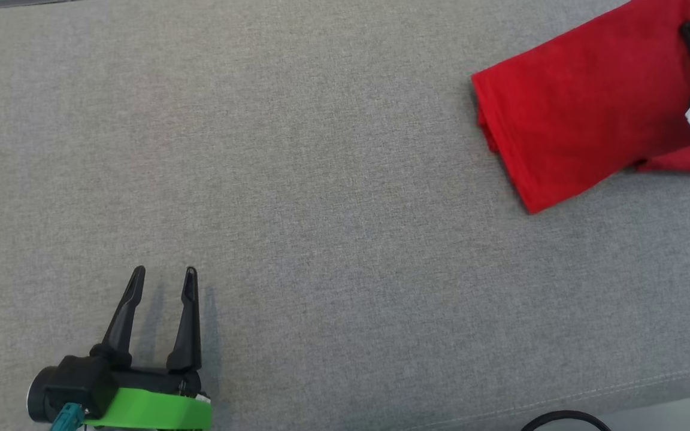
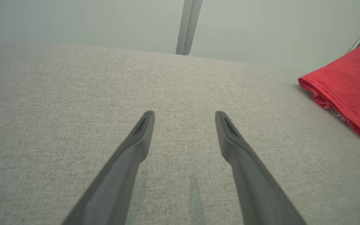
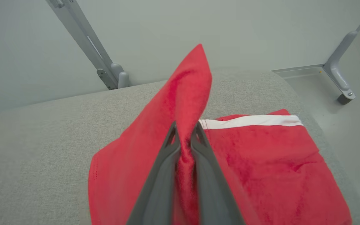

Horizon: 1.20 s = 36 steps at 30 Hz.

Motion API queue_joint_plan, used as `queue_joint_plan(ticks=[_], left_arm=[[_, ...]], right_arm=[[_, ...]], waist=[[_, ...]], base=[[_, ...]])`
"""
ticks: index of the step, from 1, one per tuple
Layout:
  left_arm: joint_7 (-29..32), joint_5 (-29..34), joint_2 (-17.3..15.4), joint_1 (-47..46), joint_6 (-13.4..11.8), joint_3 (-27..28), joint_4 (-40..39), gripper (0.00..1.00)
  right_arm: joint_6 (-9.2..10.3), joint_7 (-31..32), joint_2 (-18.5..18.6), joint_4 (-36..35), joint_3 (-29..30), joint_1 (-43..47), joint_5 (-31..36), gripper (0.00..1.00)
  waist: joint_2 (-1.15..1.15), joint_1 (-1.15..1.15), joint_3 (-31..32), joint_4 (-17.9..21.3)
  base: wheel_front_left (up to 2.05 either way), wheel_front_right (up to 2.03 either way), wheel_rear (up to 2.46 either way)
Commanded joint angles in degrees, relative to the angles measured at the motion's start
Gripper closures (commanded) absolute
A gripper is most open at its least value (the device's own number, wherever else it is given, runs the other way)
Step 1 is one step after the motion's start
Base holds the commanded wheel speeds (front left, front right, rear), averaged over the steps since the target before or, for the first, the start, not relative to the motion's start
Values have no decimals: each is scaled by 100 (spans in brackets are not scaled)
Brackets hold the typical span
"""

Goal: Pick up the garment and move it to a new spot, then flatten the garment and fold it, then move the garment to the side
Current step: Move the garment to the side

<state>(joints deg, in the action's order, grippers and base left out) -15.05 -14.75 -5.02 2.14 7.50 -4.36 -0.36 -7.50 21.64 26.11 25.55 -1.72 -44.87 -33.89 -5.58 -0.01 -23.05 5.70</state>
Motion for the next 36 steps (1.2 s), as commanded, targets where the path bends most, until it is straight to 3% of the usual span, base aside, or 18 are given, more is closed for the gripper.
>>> queue_joint_plan(ticks=[1,14,21,22,23,28,36], left_arm=[[-14,22,-64,-77,1,-7,-32,0],[-14,-20,-205,-24,1,39,-31,0],[-14,-22,-250,-48,1,-4,21,0],[-14,-22,-257,-52,1,-12,34,0],[-14,-22,-259,-55,1,-20,51,0],[-15,-49,-210,-32,1,-4,114,0],[-14,-68,-89,127,1,41,159,0]], right_arm=[[4,33,29,-62,83,-83,78,100],[4,561,-85,-297,1288,-249,631,100],[4,693,-110,-109,1829,-140,1254,100],[4,598,-108,-79,1885,-120,1398,71],[4,489,-122,-32,1945,-97,1549,0],[4,127,-253,325,2336,59,2236,0],[5,-593,-417,339,2668,315,2739,0]], waist=[[0,1,-169,143],[0,1,-284,34],[0,1,-300,-97],[0,1,-306,-120],[0,1,-308,-147],[0,1,-280,-284],[0,1,-92,-421]], base=[[0,0,0],[0,0,0],[0,0,0],[0,0,0],[0,0,0],[0,0,0],[0,0,0]])
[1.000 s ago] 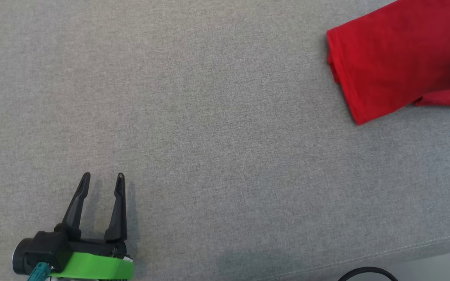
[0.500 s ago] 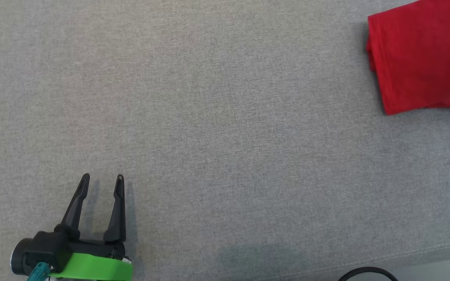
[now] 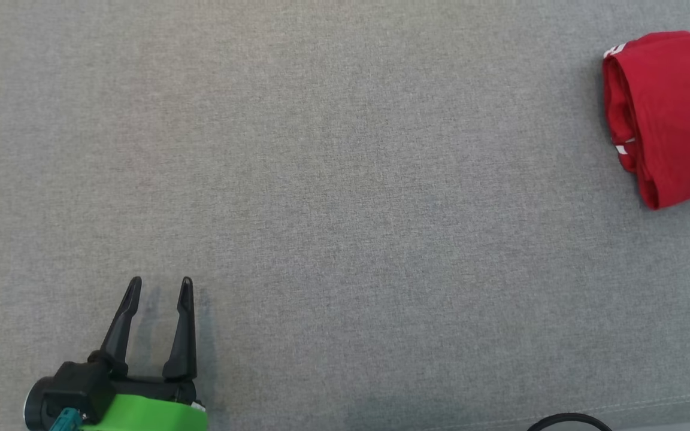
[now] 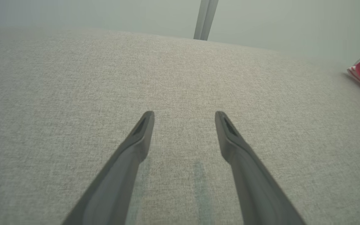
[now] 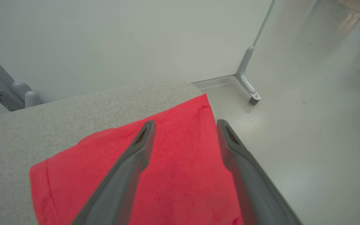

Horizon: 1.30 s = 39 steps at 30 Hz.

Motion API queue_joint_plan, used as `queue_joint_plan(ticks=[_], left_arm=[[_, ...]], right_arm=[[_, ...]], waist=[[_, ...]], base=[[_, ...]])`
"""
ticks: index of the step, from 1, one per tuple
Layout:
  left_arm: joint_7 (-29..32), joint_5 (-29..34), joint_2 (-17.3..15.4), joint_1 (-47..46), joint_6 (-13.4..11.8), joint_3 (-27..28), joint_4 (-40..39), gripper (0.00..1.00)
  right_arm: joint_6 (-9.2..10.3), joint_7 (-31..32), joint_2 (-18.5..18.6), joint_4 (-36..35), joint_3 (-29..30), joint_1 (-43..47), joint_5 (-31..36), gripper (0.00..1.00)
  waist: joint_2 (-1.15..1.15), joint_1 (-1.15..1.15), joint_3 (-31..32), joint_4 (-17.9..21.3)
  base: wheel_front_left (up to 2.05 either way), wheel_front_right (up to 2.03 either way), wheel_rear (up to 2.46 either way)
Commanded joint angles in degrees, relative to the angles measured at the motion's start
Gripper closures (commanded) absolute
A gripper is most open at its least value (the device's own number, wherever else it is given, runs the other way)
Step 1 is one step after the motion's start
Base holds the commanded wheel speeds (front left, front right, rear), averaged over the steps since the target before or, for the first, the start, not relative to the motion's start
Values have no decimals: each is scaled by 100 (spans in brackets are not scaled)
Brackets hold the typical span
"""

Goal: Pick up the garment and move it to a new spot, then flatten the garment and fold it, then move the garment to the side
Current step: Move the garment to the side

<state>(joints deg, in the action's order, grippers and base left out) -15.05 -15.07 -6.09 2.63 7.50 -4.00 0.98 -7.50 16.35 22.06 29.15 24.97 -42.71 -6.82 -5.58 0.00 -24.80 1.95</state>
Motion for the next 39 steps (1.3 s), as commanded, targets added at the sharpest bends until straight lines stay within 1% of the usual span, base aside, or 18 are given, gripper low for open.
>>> queue_joint_plan(ticks=[1,7,14,17,22,27,31,34,37,39], left_arm=[[-14,-40,41,95,1,14,29,0],[-14,-39,129,271,1,164,48,0],[-14,99,248,564,1,516,116,0],[-14,150,279,702,1,678,160,0],[-14,216,308,893,1,812,220,0],[-15,135,313,1019,-65,820,204,0],[-15,132,314,1060,-87,767,231,0],[-15,111,315,1044,-61,659,289,0],[-14,128,312,990,-25,559,391,0],[-14,149,312,956,-17,520,410,0]], right_arm=[[5,-205,-12,-76,-40,176,75,0],[5,-1149,-107,-555,-306,814,39,0],[6,-2135,-400,-1368,-814,2184,-267,0],[6,-2464,-654,-1526,-974,2867,-275,0],[7,-2915,-1131,-1414,-920,3674,-164,0],[6,-3136,-1482,-1405,-993,4177,131,0],[7,-3147,-1758,-1723,-883,4350,351,0],[7,-3149,-1856,-1820,-824,4547,568,0],[6,-3150,-1906,-1820,-1088,4777,734,0],[7,-3150,-1896,-1806,-1133,4853,793,0]], waist=[[0,0,136,-66],[0,0,604,-191],[0,0,1259,-371],[0,0,1509,-447],[0,0,1849,-584],[0,0,2021,-688],[0,0,2070,-733],[0,0,2153,-807],[0,0,2244,-864],[0,0,2263,-876]], base=[[0,0,0],[0,0,0],[0,0,0],[0,0,0],[0,0,0],[0,0,0],[0,0,0],[0,0,0],[0,0,0],[0,0,0]])
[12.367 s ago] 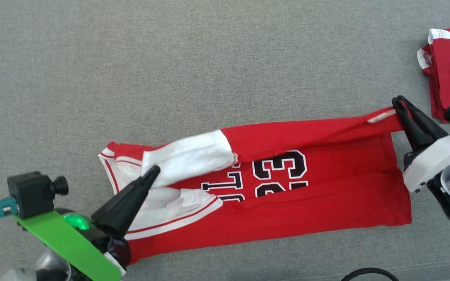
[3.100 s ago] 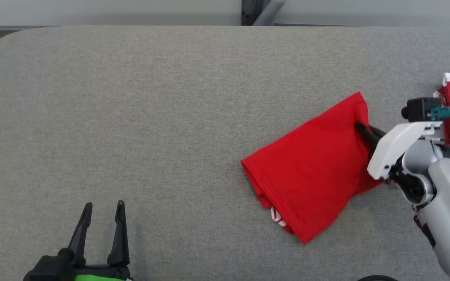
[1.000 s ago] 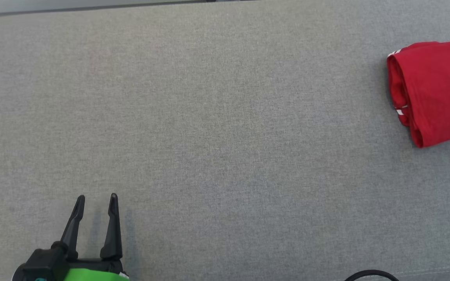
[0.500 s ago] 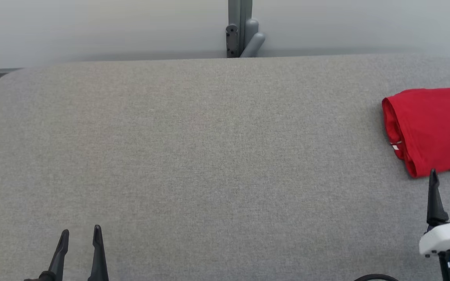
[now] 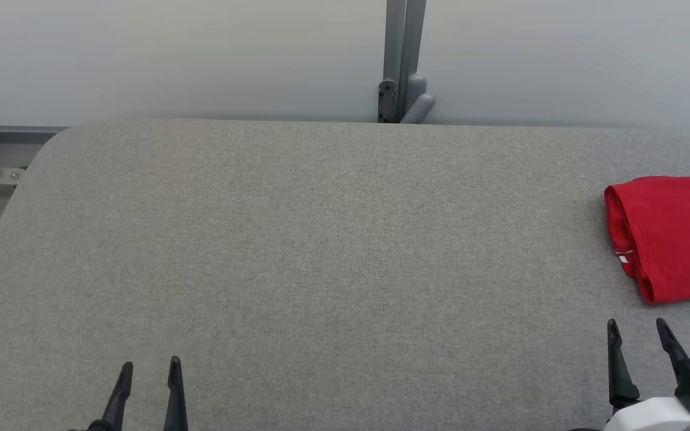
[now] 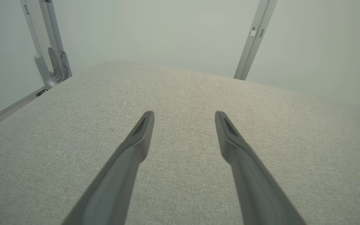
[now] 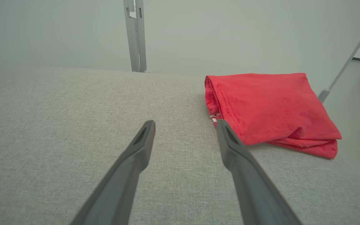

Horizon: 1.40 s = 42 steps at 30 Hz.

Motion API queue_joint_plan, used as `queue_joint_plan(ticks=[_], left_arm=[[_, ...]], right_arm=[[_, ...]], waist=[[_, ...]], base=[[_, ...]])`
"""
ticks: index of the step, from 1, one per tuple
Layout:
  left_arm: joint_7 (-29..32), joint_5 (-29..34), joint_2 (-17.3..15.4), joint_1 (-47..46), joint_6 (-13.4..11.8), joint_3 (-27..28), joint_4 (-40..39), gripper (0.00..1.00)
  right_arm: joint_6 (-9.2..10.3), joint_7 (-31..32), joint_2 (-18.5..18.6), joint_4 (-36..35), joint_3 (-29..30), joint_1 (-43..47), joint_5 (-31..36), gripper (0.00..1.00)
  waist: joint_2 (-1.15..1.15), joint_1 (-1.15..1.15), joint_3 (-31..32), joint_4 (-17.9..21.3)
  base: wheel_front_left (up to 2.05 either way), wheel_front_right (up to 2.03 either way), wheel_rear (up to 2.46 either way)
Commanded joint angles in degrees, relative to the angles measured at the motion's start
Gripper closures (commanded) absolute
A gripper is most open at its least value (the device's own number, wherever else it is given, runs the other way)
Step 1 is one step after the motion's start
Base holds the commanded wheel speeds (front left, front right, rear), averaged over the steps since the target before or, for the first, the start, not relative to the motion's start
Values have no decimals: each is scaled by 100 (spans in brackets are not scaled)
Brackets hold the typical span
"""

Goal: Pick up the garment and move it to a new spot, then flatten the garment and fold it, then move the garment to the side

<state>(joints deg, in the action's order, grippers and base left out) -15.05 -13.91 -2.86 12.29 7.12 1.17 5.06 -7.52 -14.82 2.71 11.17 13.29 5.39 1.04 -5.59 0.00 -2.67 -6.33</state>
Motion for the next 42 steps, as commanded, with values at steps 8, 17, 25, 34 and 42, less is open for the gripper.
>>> queue_joint_plan(ticks=[8,17,25,34,42], left_arm=[[-14,17,-48,-234,42,-465,157,0],[-14,-76,-127,-284,36,-527,213,0],[-14,-88,-132,-305,37,-525,248,0],[-14,-94,-152,-319,37,-533,276,0],[-14,-96,-164,-331,38,-547,301,0]], right_arm=[[8,-34,22,8,-261,137,-71,0],[8,-35,20,2,-391,76,-90,0],[8,-35,18,65,-377,78,-148,0],[8,-35,18,141,-370,57,-169,0],[8,-35,18,198,-323,38,-194,0]], waist=[[1,0,77,-30],[1,0,51,38],[1,0,77,136],[1,0,95,224],[1,0,89,252]], base=[[0,0,0],[0,0,0],[0,0,0],[0,0,0],[0,0,0]])
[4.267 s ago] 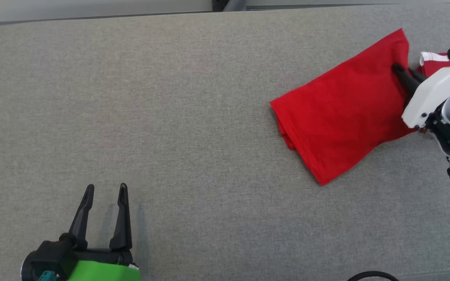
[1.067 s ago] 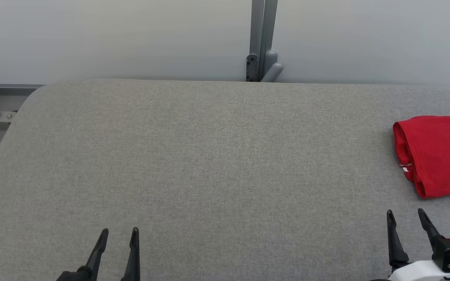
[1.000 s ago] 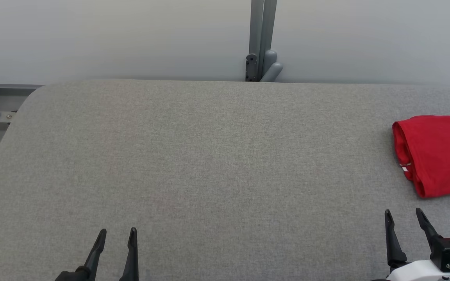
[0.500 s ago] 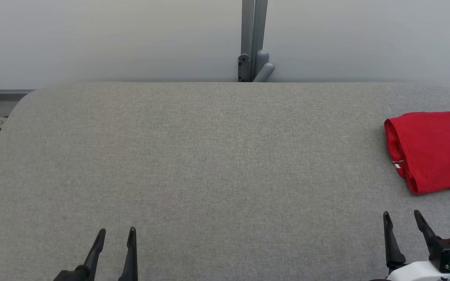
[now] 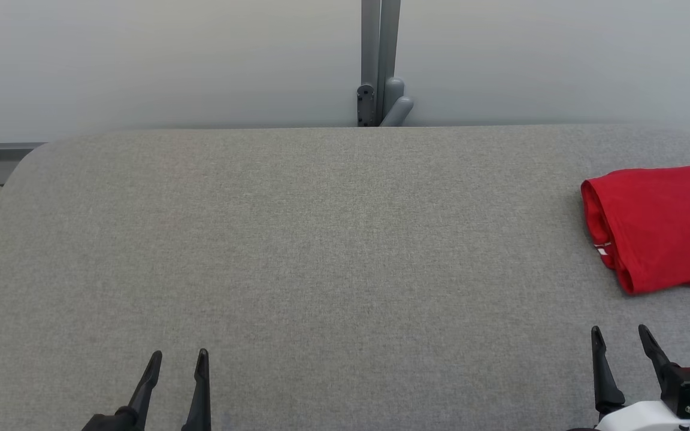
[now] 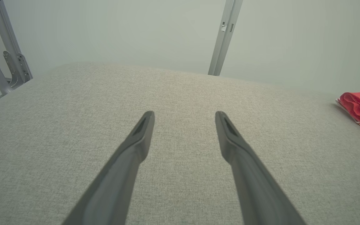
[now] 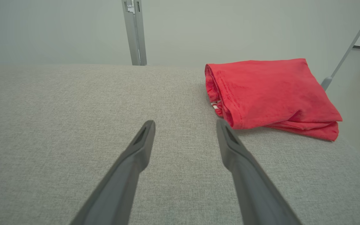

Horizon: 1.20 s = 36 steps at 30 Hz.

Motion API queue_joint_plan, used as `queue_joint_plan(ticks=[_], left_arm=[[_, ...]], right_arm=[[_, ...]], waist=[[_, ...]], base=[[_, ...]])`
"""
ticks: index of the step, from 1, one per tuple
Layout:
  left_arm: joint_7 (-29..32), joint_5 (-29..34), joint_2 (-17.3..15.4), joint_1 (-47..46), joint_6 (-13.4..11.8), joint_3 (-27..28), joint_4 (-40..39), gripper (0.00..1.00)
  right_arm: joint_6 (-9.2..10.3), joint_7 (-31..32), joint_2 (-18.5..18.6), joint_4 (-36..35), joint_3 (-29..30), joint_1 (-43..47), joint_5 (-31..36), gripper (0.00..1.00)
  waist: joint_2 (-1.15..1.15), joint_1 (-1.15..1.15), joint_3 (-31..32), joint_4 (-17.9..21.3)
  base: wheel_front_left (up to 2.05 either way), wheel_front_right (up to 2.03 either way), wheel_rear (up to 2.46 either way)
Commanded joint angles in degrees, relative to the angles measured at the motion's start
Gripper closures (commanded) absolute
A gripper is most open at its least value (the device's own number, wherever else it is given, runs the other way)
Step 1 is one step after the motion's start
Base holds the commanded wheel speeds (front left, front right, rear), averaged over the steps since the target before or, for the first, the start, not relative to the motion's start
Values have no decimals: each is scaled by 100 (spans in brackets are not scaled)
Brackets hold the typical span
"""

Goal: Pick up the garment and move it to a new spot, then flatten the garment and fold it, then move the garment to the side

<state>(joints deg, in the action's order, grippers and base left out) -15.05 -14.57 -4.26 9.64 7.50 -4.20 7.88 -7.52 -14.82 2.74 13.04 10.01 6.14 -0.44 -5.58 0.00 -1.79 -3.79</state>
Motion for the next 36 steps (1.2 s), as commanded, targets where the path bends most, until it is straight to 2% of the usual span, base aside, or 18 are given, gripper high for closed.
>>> queue_joint_plan(ticks=[1,15,16,17,26,27,32,36], left_arm=[[-14,-30,-25,-66,0,-12,22,0],[-14,-41,-4,-78,0,-24,26,0],[-14,-40,-1,-61,0,30,18,0],[-13,2,1,-90,0,-58,41,0],[-14,-53,-45,-16,-1,-85,35,0],[1,-22,-27,-24,1,-96,23,100],[42,-54,2,55,-1,-146,249,100],[143,-508,-5,-50,-50,-94,226,100]], right_arm=[[8,-35,15,19,7,-37,-52,0],[8,-35,15,52,-12,-43,-26,0],[8,-35,15,63,-70,-61,-24,0],[8,-36,18,44,34,-4,-63,0],[7,-36,17,39,-126,43,33,0],[1,0,-7,48,-146,-14,23,100],[-1,40,-68,296,-138,36,-11,100],[-1,229,-62,379,-62,-138,-486,100]], waist=[[-1,0,-1,1],[-1,0,-30,-5],[-1,0,-30,-21],[-1,0,-8,-277],[-1,0,27,-302],[0,0,26,-301],[0,0,27,-303],[9,0,24,-280]], base=[[0,0,0],[0,0,0],[0,0,0],[0,0,0],[0,0,0],[0,0,0],[0,0,0],[0,0,0]])
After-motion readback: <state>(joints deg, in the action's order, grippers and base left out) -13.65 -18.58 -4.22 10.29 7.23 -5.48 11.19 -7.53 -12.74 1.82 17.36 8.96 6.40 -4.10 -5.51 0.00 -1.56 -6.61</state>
